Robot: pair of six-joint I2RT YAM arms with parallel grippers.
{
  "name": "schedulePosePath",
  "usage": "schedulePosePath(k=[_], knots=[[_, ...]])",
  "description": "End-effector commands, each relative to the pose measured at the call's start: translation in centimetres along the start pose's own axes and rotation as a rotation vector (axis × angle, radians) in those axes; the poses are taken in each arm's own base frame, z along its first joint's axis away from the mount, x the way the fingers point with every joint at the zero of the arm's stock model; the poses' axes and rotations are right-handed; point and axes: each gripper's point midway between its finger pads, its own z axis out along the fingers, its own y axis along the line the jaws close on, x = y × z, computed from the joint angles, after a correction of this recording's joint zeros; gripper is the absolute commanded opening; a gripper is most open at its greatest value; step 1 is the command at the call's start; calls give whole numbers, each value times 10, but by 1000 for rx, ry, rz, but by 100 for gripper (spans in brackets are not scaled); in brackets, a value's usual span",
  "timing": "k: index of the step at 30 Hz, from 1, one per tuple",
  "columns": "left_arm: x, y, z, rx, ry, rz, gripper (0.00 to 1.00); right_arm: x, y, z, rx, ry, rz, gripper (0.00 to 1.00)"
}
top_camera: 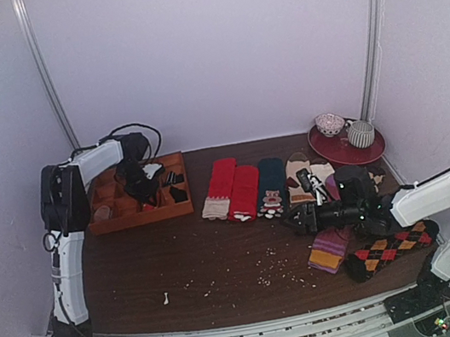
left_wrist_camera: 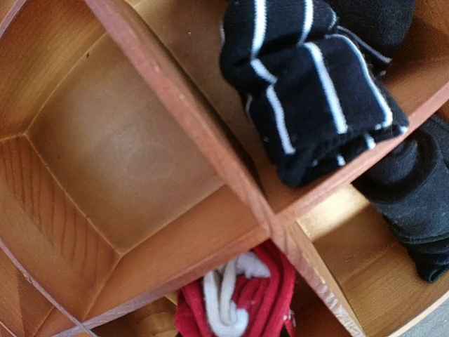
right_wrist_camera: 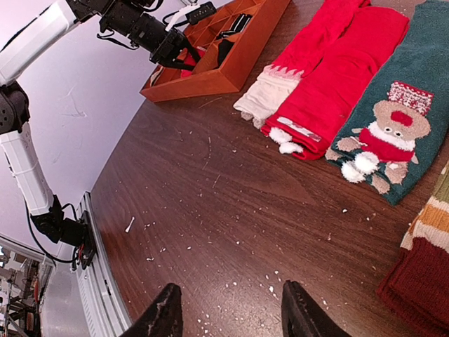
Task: Roll the socks
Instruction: Place a pair of socks in the storage box.
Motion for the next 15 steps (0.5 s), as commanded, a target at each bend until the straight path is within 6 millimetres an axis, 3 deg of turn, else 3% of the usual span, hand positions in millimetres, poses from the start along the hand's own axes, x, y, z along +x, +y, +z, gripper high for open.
schedulePosePath(k=[1, 4, 15], knots=[[22, -5, 31, -5, 103, -1, 13, -3, -3, 1, 6, -12, 0, 49], [10, 0, 15, -34, 44, -1, 24, -5, -2, 1, 7, -16, -2, 49], [-10, 11, -23, -106, -52, -12, 33, -8, 0, -2, 9, -24, -3, 49]])
